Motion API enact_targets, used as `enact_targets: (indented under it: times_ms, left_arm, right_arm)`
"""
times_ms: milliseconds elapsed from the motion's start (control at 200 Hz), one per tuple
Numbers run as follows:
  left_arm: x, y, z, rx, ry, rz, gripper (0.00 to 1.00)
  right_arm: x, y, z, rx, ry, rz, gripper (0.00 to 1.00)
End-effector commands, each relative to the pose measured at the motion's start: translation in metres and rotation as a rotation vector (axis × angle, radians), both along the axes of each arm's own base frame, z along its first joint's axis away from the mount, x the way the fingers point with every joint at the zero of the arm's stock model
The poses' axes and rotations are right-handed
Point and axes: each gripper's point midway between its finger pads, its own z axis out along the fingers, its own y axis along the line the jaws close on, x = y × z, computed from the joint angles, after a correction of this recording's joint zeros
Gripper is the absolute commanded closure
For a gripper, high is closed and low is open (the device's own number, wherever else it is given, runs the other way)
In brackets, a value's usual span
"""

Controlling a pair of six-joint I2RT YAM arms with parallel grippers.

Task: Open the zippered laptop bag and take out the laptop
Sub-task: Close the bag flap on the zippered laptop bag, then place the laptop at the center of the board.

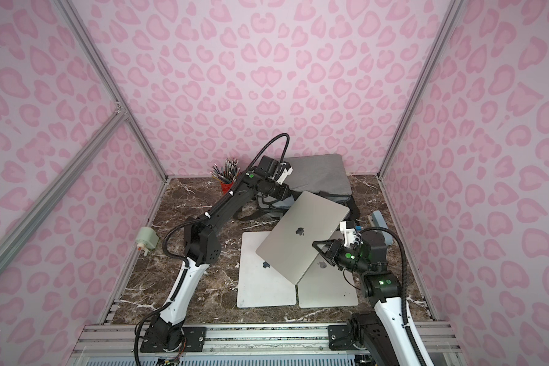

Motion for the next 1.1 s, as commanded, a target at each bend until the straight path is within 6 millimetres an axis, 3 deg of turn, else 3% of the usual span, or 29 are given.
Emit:
enact_targets:
  times_ms: [0, 65, 205, 361, 581, 731, 862, 1097]
  left_arm:
    - [-0.01, 0.003, 0.028, -0.028, -0.012, -0.019, 0.66]
    - [-0.014, 0.006, 0.037, -0.022, -0.02, -0.03, 0.66]
    - [-0.025, 0.022, 0.055, 0.014, -0.03, -0.036, 0.54]
    - [-0.034, 0.061, 0.072, 0.065, -0.023, 0.011, 0.43]
    - [-0.061, 0.11, 0.091, 0.086, 0.002, 0.073, 0.32]
    - [-0.082, 0.147, 0.103, 0.068, 0.023, 0.143, 0.28]
    - [-0.106, 0.172, 0.105, 0.013, 0.057, 0.192, 0.25]
    - [-0.148, 0.209, 0.086, -0.074, 0.162, 0.273, 0.2]
  right_arm:
    - [0.004, 0.017, 0.045, 0.006, -0.255, 0.109, 1.0]
    - [0.005, 0.026, 0.044, -0.008, -0.263, 0.141, 1.0]
    - [0.014, 0.033, 0.038, -0.003, -0.275, 0.157, 1.0]
    - [0.021, 0.048, 0.025, -0.004, -0.266, 0.211, 1.0]
    - [0.027, 0.089, 0.01, 0.0, -0.246, 0.366, 1.0]
    - [0.029, 0.124, -0.014, -0.035, -0.191, 0.504, 1.0]
    - [0.033, 0.152, -0.023, -0.023, -0.183, 0.583, 1.0]
    - [0.038, 0.192, -0.054, 0.018, -0.092, 0.649, 1.0]
